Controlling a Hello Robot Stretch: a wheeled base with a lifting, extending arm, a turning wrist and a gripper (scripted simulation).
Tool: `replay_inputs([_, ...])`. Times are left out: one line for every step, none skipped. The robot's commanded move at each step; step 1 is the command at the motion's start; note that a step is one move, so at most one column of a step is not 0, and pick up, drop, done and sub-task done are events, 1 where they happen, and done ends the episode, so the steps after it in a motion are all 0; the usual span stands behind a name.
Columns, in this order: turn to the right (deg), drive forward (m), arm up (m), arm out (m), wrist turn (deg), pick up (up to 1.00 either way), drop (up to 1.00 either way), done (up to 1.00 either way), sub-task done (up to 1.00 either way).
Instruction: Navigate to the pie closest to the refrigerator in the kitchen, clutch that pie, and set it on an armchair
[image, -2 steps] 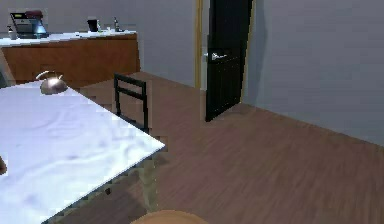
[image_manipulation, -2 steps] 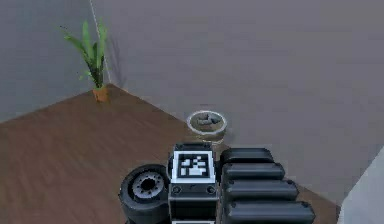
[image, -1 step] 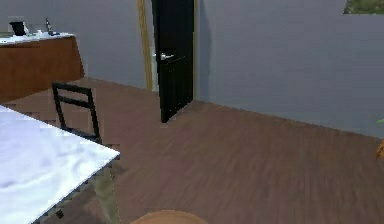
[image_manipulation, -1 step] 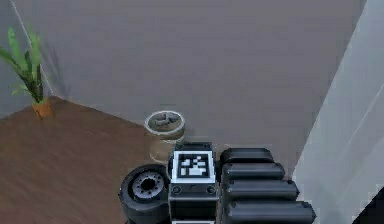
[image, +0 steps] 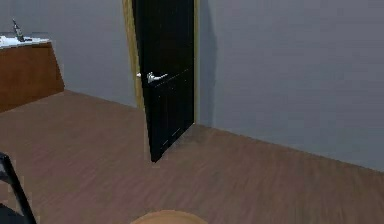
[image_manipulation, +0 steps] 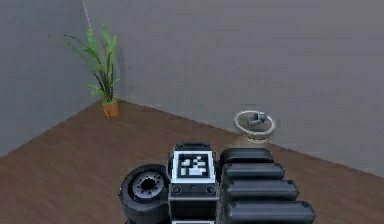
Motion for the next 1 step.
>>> replay_inputs([-9.0,0.0,0.0,0.0,0.0,0.0,0.0,0.0,0.0])
